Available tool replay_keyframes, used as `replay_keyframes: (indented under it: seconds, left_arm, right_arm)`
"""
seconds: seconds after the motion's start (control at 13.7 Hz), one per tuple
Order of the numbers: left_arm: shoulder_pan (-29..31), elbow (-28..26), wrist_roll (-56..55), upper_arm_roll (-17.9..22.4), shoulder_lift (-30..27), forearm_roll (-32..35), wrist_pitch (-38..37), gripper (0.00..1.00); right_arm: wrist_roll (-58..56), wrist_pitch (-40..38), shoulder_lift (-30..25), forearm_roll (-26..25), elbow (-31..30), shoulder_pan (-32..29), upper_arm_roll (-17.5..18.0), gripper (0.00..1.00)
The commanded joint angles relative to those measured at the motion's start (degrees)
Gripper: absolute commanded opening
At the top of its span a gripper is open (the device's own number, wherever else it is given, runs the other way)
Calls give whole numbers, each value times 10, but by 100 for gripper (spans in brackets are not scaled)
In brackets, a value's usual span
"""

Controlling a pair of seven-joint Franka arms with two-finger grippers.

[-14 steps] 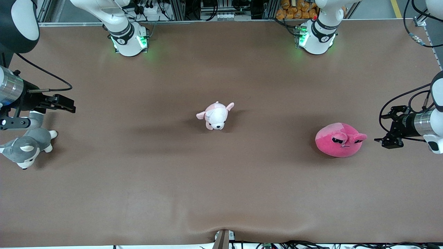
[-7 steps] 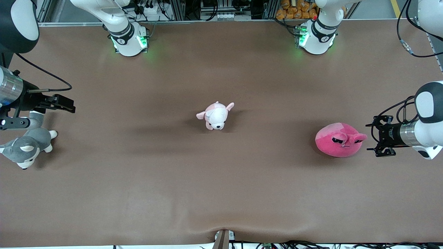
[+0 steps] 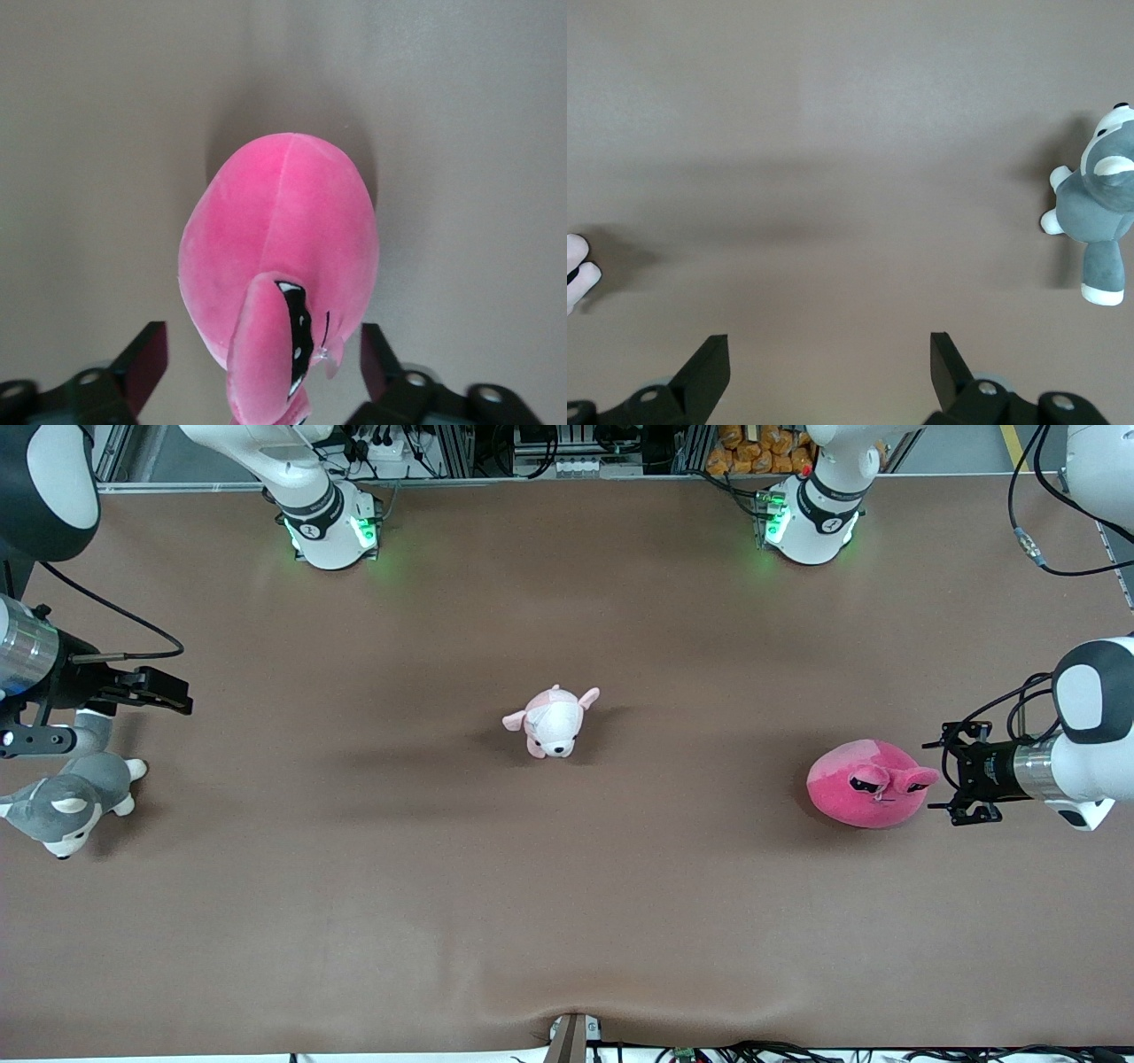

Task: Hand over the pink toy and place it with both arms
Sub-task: 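Lower the left gripper onto the pink plush toy and close it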

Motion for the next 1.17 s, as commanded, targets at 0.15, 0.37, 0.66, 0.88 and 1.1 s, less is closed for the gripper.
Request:
replay_keyframes:
  seconds: [0.15,0.37,0.66,0.88,1.1]
  left_arm:
    - [-2,-4,-7,-2,8,-11,12,75]
    - [-5,-3,-7,-4,8,-11,12,54]
    - [-4,-2,7,-6,3,-11,7,18]
    - [-2,-2,9,-14,3,-14,5,0]
    - [-4,-2,19,-16,2,-14,3,0]
  right_arm:
    - [2,0,2,0,6,0,1,100]
    - [2,0,2,1,6,-2,1,100]
    - [2,0,2,0,7,-2,1,100]
    - [2,-1,2,1,7,-2,1,100]
    - [2,-1,2,1,7,-2,1,100]
